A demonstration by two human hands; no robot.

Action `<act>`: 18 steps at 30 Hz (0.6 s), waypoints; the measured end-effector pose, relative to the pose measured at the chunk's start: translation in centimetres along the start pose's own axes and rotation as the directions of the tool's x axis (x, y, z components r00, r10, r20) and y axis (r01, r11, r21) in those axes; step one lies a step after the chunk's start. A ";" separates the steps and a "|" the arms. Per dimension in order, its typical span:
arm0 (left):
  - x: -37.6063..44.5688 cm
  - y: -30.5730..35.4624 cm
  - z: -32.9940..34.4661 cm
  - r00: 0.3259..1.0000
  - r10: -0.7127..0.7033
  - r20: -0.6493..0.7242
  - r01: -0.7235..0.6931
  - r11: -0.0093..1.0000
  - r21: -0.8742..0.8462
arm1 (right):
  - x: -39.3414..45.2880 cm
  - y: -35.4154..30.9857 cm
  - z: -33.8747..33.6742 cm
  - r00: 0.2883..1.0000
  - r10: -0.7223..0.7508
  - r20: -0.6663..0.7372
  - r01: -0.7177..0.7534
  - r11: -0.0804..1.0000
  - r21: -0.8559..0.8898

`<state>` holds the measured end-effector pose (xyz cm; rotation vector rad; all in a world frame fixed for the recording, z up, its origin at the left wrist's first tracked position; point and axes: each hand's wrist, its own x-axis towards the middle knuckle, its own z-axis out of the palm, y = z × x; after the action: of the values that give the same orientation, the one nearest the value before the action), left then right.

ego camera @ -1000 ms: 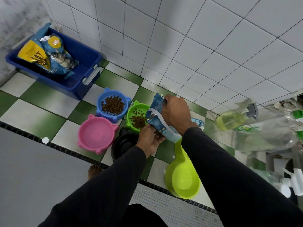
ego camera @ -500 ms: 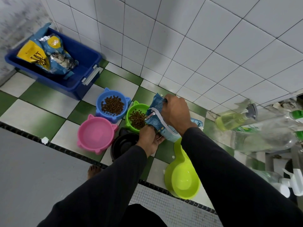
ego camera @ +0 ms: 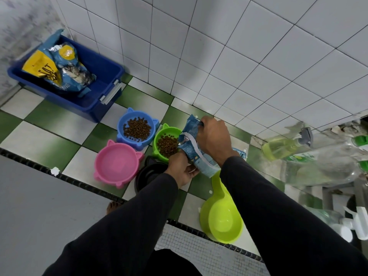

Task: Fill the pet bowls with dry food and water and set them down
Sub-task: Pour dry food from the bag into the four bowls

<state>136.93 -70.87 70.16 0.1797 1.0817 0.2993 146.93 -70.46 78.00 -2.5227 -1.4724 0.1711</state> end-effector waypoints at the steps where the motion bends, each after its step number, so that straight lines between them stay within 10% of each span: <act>1: 0.0 0.1 0.0 1.000 -0.002 0.000 0.002 1.000 0.007 | 0.0 0.1 0.0 1.000 -0.002 0.002 0.002 1.000 -0.001; 18: -0.6 0.0 -0.2 0.997 0.040 0.065 -0.043 0.998 0.048 | -0.7 2.2 -0.3 0.975 0.220 0.012 -0.218 0.958 0.186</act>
<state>136.48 -71.04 70.53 0.2542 1.0236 0.3028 148.53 -72.17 77.73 -2.5227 -1.1124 0.3170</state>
